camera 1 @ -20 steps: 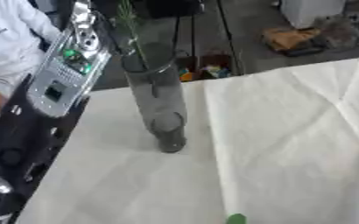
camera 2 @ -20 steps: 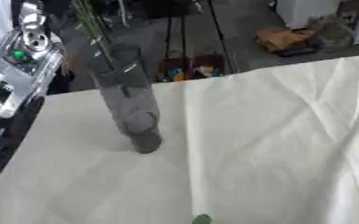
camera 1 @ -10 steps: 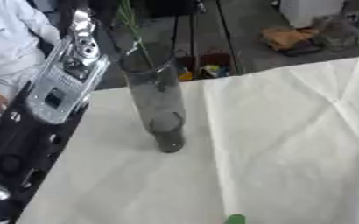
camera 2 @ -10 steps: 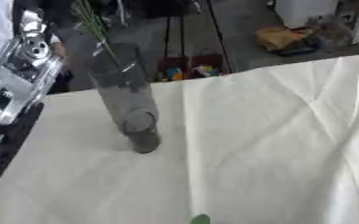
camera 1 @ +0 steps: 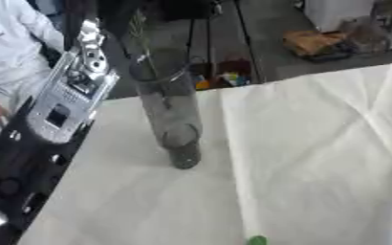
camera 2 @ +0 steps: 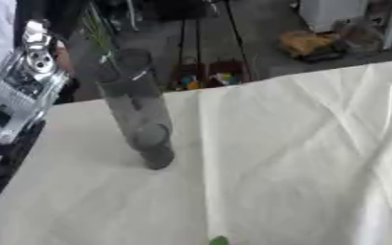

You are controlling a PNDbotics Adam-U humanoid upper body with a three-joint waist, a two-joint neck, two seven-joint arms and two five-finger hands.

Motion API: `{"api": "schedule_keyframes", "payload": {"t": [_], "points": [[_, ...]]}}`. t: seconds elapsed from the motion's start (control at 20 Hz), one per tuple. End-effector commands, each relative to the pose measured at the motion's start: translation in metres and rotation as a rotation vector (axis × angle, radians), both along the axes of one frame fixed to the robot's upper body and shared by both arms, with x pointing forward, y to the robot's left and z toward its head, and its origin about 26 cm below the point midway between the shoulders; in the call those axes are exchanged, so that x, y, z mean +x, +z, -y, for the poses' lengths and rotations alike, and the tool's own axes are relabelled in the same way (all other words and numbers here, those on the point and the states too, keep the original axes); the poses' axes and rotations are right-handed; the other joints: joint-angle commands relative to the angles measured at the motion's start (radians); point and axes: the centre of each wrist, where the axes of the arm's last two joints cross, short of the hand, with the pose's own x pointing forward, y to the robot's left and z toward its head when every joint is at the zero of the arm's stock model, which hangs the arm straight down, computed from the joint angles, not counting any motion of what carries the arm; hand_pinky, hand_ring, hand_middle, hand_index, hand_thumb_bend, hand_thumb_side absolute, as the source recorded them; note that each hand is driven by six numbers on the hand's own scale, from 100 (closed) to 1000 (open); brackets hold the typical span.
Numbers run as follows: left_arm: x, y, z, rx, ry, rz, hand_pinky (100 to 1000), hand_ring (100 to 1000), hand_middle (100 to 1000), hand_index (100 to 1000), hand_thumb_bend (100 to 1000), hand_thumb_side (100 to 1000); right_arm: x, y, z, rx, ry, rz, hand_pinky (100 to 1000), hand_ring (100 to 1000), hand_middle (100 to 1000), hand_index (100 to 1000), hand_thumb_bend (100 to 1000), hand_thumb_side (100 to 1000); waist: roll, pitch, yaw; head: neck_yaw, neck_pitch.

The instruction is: Arrange flowers into the vase.

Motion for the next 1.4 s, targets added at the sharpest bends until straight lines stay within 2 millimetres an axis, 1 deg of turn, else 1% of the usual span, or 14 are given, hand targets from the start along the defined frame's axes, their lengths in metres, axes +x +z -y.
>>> {"api": "schedule_keyframes", "payload": {"t": [0.05, 0.2, 0.3, 0.35, 0.5, 0.75, 1.05, 1.4], "points": [[-0.0057, 0.0103, -0.0079, 0.037, 0.039, 0.009, 616, 836, 820, 689, 274, 843, -0.0025, 0.0083, 0.0, 0.0, 0.012, 0.029, 666, 785, 567, 828, 100, 1000, -0.01, -0.021, 0.002, -0.002, -0.01], [-0.0055, 0.0091, -0.0087, 0.073, 0.03, -0.025, 647, 856, 842, 725, 263, 863, -0.0025, 0.0083, -0.0001, 0.002, 0.014, 0.029, 667, 785, 567, 828, 100, 1000, -0.011, -0.023, 0.003, -0.003, -0.011], [-0.0055, 0.0088, -0.0095, 0.097, 0.02, -0.049, 654, 863, 850, 737, 259, 876, -0.0025, 0.0082, -0.0001, 0.005, 0.016, 0.028, 667, 785, 567, 828, 100, 1000, -0.011, -0.024, 0.003, -0.003, -0.01], [-0.0053, 0.0084, -0.0097, 0.109, 0.014, -0.062, 664, 873, 862, 763, 255, 898, -0.0025, 0.0081, -0.0001, 0.006, 0.017, 0.027, 667, 786, 567, 828, 100, 1000, -0.011, -0.025, 0.004, -0.004, -0.011], [-0.0047, 0.0074, -0.0104, 0.139, -0.003, -0.098, 675, 884, 874, 795, 259, 920, -0.0025, 0.0083, -0.0001, 0.008, 0.02, 0.026, 667, 786, 567, 828, 100, 1000, -0.012, -0.026, 0.004, -0.003, -0.012], [-0.0036, 0.0048, -0.0109, 0.185, -0.037, -0.155, 705, 909, 900, 855, 228, 970, -0.0025, 0.0084, 0.0001, 0.012, 0.019, 0.027, 667, 785, 566, 828, 100, 1000, -0.012, -0.026, 0.002, -0.003, -0.011], [-0.003, 0.0027, -0.0119, 0.243, -0.065, -0.21, 741, 933, 921, 890, 209, 997, -0.0025, 0.0084, 0.0001, 0.013, 0.019, 0.027, 667, 786, 566, 828, 100, 1000, -0.011, -0.024, 0.0, -0.003, -0.007], [-0.0041, 0.0032, -0.0143, 0.331, -0.098, -0.279, 777, 959, 943, 925, 196, 1000, -0.0026, 0.0078, 0.0, 0.014, 0.019, 0.024, 667, 786, 565, 828, 100, 1000, -0.01, -0.025, 0.003, -0.005, -0.006]]}}
